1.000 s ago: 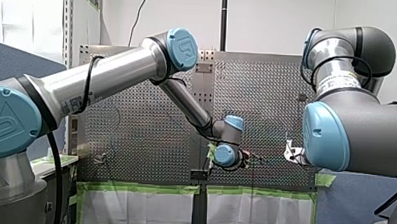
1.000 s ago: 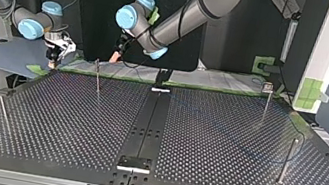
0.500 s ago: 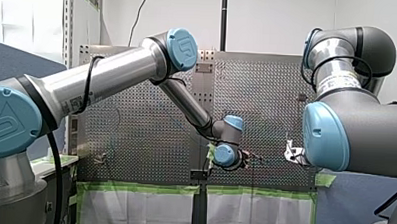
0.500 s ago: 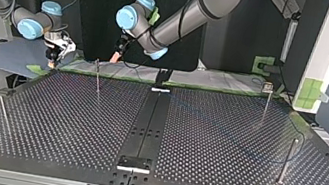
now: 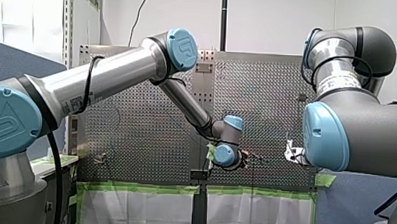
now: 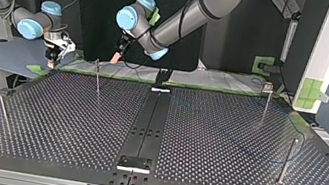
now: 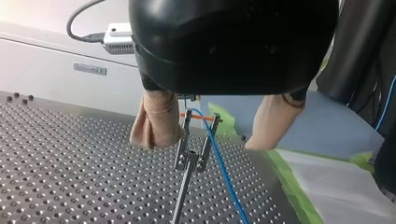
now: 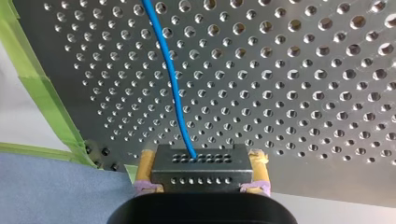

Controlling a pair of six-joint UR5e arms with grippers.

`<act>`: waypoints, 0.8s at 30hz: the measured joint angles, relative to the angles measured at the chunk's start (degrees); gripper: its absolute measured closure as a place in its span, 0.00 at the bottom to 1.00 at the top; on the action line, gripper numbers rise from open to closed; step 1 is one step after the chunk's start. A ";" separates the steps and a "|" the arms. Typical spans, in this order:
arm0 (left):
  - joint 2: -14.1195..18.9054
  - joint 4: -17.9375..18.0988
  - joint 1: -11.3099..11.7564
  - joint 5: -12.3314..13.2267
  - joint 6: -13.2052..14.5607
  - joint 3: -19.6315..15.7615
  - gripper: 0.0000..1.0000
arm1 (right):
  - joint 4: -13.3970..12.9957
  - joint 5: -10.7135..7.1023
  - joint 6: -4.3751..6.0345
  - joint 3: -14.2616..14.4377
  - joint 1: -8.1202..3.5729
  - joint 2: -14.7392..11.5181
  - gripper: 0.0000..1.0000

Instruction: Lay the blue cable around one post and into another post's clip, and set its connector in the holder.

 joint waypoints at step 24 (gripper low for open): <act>0.55 -2.21 0.61 -0.42 -1.51 -0.73 0.00 | 0.25 0.00 -0.11 -0.23 0.02 0.02 1.00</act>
